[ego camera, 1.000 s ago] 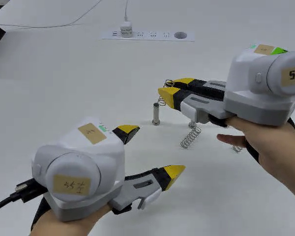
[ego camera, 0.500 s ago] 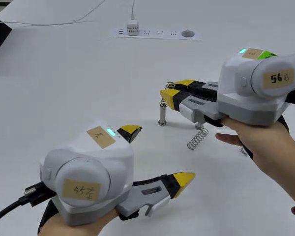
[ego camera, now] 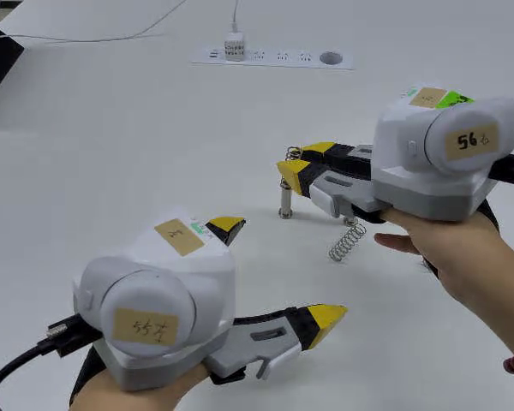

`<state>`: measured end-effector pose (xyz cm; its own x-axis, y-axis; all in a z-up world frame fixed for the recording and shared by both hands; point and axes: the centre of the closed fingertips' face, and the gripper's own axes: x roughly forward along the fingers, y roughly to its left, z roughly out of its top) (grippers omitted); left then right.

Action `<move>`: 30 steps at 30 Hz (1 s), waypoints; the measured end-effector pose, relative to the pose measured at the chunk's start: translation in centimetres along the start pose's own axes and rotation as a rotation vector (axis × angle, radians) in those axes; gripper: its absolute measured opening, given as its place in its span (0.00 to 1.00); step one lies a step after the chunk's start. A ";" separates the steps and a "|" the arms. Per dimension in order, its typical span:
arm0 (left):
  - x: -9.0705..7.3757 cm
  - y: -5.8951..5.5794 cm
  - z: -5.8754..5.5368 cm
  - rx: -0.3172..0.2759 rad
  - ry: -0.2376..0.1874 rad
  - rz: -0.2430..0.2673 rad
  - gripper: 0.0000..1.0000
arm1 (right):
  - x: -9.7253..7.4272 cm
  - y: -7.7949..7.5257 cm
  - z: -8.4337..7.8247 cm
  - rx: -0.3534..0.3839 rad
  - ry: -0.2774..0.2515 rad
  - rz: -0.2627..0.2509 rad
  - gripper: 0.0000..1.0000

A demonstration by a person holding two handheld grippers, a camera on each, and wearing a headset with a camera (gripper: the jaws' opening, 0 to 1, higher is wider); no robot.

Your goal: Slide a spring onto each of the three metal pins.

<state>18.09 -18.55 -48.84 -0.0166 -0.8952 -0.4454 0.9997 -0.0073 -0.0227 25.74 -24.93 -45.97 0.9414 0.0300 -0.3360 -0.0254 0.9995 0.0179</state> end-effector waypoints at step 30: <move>0.0 0.4 -0.1 -0.019 0.002 0.007 0.81 | 1.6 0.1 -3.4 -0.084 0.110 -0.012 0.12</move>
<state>18.45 -18.46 -48.95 -0.0097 -0.8942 -0.4476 0.9993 0.0075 -0.0366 26.06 -24.75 -49.66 0.8995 0.0139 -0.4368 -0.0466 0.9968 -0.0642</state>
